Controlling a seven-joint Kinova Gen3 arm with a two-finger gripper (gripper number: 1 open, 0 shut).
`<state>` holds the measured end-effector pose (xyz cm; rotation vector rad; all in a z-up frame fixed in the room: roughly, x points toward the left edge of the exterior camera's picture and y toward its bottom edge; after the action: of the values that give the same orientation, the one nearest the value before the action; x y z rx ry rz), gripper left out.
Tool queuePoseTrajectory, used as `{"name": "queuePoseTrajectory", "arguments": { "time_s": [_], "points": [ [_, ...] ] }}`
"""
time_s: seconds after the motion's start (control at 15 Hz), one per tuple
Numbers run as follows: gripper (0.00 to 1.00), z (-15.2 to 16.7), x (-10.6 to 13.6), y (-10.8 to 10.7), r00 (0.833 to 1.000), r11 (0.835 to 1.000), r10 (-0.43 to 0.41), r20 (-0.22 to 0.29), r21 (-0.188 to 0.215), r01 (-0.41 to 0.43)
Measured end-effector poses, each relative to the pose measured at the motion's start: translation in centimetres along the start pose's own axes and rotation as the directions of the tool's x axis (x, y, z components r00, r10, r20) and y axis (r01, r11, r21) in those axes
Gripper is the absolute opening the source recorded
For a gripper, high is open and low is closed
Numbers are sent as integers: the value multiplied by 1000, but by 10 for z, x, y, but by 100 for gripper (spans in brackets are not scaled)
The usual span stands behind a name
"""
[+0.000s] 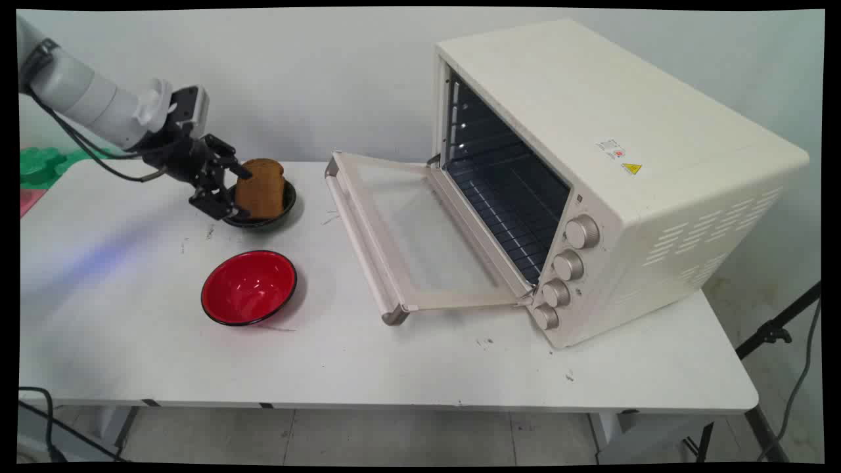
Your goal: Close the oven
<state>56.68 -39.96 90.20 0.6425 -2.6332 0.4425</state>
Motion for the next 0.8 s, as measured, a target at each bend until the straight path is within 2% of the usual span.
{"name": "queuePoseTrajectory", "arguments": {
  "time_s": [0.33,0.73,0.8],
  "points": [
    [100,-7,27,14,995,996,-88,-45,-14,87],
    [100,4,41,44,979,982,-185,-85,-46,182],
    [0,8,43,49,976,979,-200,-90,-52,195]
  ]
}}
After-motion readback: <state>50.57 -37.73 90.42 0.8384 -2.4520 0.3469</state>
